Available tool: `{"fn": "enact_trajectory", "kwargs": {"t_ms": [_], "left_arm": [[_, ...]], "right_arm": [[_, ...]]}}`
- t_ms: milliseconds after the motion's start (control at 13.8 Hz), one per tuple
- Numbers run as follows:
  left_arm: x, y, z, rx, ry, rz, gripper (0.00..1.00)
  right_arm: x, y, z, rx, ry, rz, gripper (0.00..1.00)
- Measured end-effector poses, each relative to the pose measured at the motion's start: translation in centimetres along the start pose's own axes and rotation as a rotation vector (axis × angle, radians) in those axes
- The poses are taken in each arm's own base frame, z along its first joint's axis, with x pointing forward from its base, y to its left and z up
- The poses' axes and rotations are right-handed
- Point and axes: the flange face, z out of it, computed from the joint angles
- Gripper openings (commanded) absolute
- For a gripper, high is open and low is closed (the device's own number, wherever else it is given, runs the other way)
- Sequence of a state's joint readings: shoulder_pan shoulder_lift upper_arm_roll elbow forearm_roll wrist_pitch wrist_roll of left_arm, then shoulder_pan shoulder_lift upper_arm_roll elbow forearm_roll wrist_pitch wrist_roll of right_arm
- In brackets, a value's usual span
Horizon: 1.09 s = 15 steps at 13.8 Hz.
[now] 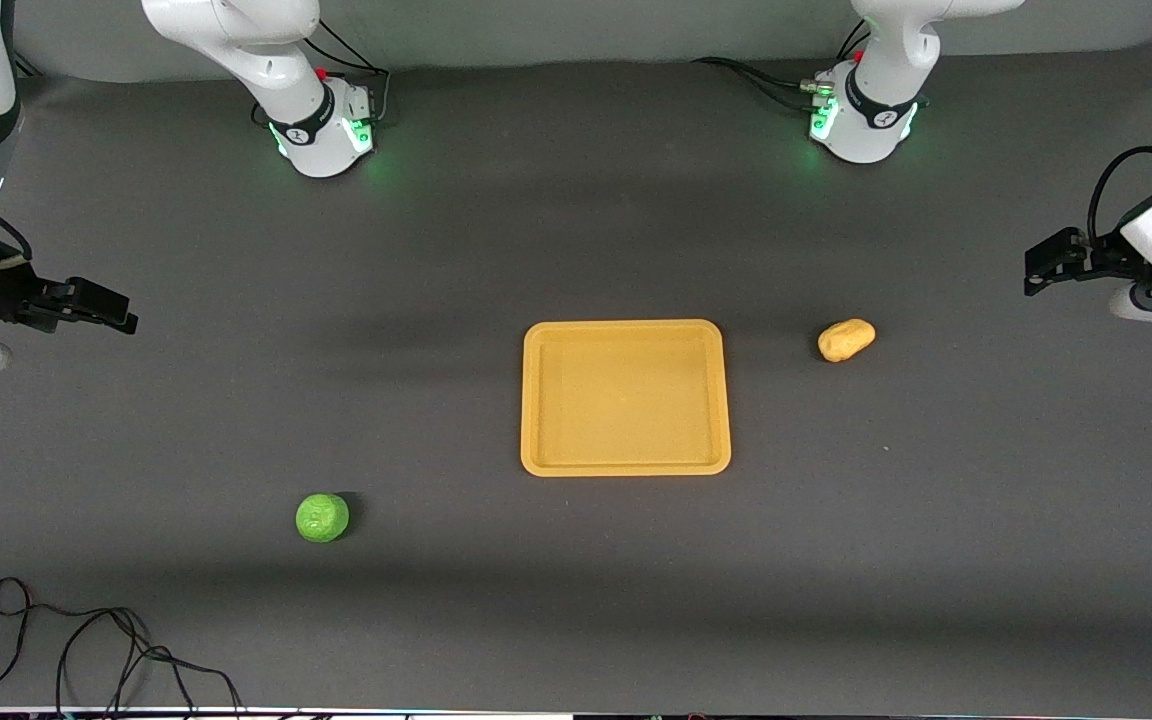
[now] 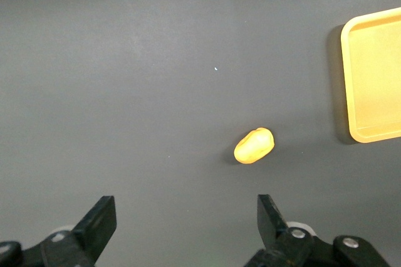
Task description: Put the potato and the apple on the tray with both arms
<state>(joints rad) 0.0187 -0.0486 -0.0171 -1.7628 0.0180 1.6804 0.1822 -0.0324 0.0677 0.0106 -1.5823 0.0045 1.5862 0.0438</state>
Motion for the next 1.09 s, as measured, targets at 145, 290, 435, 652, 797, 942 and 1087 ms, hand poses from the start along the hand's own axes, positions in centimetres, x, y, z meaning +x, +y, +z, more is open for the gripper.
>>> {"fn": "enact_trajectory", "kwargs": {"t_ms": [145,290,435,652,797,942,1087], "left_arm": [[0.1,0.0,1.1,0.001,0.005,0.001,0.99],[-0.1,0.1,3.2,0.004,0.022,0.002,0.99],[-1.1,0.4,5.9,0.002,0.011,0.003,0.99],[-2.4,1.4,10.8,0.003,0.013,0.017,0.99],[-3.2,3.3,15.0,0.003,0.008,0.051,0.99],[-4.4,5.7,20.4,-0.004,-0.041,0.098,0.99],[-5.1,7.8,25.7,-0.015,-0.123,0.14,0.98]], "right_arm": [[0.0,-0.1,0.0,0.0,-0.001,-0.001,1.0],[0.0,-0.3,0.1,0.0,-0.002,-0.007,1.0],[-0.1,-0.9,0.2,-0.001,-0.005,-0.033,1.0],[0.1,-4.6,1.2,-0.004,0.005,-0.1,1.0],[1.4,-6.4,2.2,-0.002,0.038,-0.129,1.0],[4.2,-8.2,3.0,0.002,0.069,-0.151,1.0],[8.0,-9.8,3.9,0.008,0.093,-0.166,1.0]]}}
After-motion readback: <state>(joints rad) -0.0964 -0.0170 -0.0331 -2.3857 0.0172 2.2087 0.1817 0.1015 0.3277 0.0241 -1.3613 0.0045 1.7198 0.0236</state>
